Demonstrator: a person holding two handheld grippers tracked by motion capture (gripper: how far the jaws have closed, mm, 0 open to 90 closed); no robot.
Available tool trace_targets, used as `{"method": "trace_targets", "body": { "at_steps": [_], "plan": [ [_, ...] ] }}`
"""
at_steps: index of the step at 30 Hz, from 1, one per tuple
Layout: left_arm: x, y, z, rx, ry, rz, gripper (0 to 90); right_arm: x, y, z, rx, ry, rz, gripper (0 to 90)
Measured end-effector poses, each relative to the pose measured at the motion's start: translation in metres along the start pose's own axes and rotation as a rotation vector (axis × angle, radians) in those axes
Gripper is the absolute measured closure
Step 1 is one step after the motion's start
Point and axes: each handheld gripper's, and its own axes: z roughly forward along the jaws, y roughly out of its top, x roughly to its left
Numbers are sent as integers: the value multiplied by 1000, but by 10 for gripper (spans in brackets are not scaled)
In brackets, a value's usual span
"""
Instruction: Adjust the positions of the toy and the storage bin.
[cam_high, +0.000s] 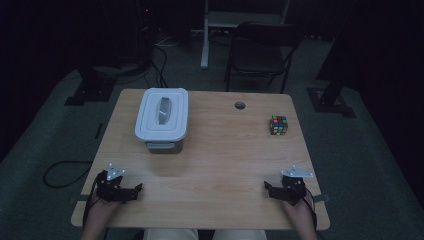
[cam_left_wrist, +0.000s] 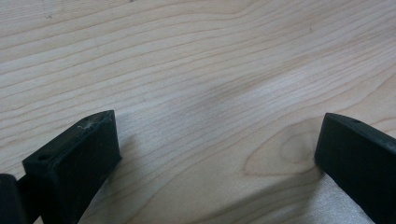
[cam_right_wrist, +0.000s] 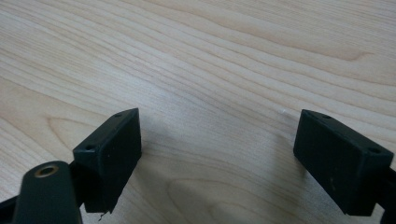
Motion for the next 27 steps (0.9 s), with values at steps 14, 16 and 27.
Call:
{"method": "trace_targets", "body": {
  "at_steps": [14, 16, 27],
  "plan": [
    [-3, 0, 0, 0, -18, 16, 7, 1, 1, 1, 7, 3, 0, 127],
    [-3, 1, 1, 0, -20, 22, 7, 2, 1, 1, 8, -5, 6, 127],
    [-2, 3, 2, -1, -33, 46, 7, 18, 8, 9, 8, 1, -4, 127]
  ]
}}
